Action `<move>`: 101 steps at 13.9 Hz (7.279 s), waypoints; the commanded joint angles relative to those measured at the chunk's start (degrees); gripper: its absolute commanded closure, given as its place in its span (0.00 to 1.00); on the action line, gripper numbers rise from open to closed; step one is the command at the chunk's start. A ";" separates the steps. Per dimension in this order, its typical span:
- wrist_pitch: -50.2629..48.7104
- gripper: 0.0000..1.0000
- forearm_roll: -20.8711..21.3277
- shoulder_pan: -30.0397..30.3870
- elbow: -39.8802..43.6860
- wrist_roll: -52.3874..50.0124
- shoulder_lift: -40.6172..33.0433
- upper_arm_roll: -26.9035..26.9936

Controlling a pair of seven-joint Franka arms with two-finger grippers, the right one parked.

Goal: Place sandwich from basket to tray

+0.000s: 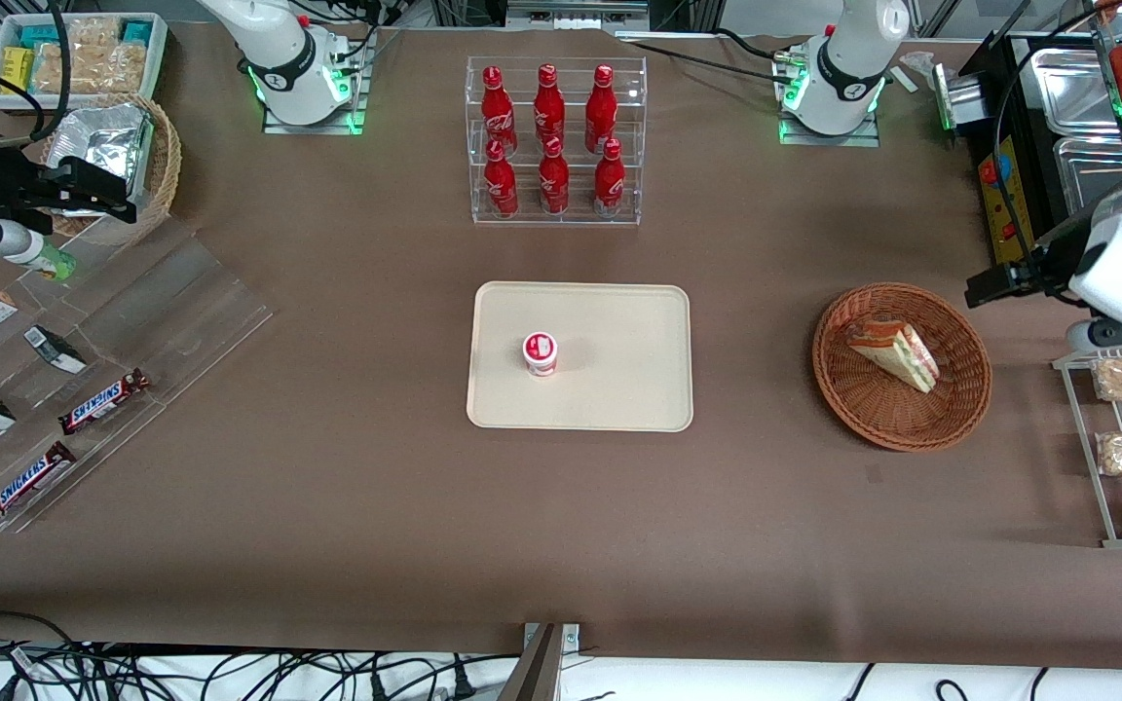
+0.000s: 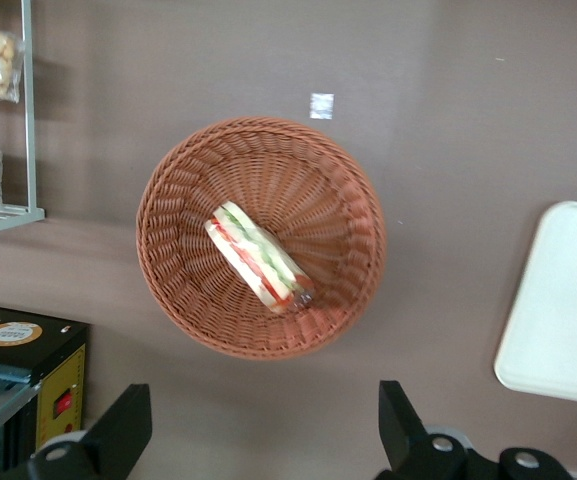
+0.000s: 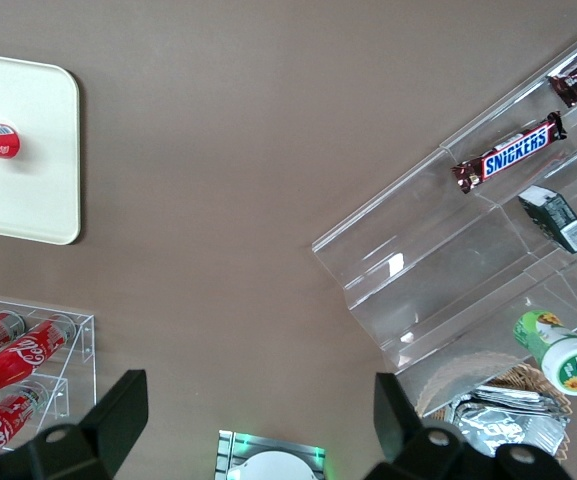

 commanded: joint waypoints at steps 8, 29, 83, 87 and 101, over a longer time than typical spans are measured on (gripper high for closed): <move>25.56 0.00 6.14 0.56 -23.96 -24.18 -1.08 -0.30; 61.18 1.00 14.13 2.67 -42.88 -39.31 5.07 -0.21; 27.61 0.00 23.54 -15.88 1.24 -34.73 28.12 -26.13; 22.97 0.00 22.84 -11.58 2.64 -41.40 18.80 -26.05; 6.96 0.00 10.38 -0.32 7.39 -25.02 4.56 -19.75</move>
